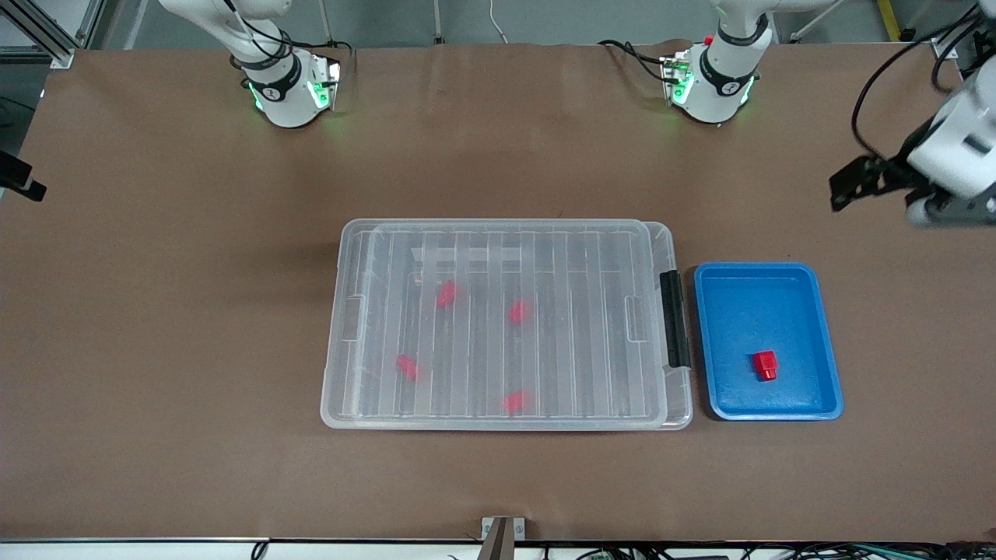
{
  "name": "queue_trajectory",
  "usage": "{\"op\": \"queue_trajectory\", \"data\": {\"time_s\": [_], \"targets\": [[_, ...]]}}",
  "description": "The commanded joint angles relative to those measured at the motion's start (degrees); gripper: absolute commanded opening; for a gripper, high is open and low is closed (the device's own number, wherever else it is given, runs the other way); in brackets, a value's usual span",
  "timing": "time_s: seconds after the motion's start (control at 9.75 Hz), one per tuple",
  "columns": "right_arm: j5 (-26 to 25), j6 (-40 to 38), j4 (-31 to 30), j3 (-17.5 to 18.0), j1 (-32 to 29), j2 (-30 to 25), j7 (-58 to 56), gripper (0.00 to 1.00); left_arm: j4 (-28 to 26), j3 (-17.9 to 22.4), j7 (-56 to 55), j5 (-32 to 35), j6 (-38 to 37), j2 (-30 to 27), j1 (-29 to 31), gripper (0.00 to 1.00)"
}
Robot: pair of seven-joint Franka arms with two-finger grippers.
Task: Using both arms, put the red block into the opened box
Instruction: 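Reach the left gripper to the red block while the right gripper reaches the box, then grasp the red block in the blue tray with the left gripper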
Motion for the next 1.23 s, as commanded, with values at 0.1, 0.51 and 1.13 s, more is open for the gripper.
{"op": "queue_trajectory", "data": {"time_s": [0.1, 0.51, 1.13], "targets": [[1.06, 2.74, -0.41, 0.23, 7.74, 4.14, 0.19, 1.0, -1.3, -0.21, -0.7, 1.1, 14.12, 15.54, 2.29, 1.0], [5.71, 15.64, -0.59, 0.23, 18.03, 18.55, 4.04, 1.0, -1.67, 0.22, -0.88, 1.36, 29.98, 28.55, 4.33, 1.0], [5.46, 33.06, -10.33, 0.14, 22.36, 24.03, 9.25, 1.0, -1.85, 0.4, -1.05, 3.3, 38.81, 37.63, 6.44, 0.64]]}}
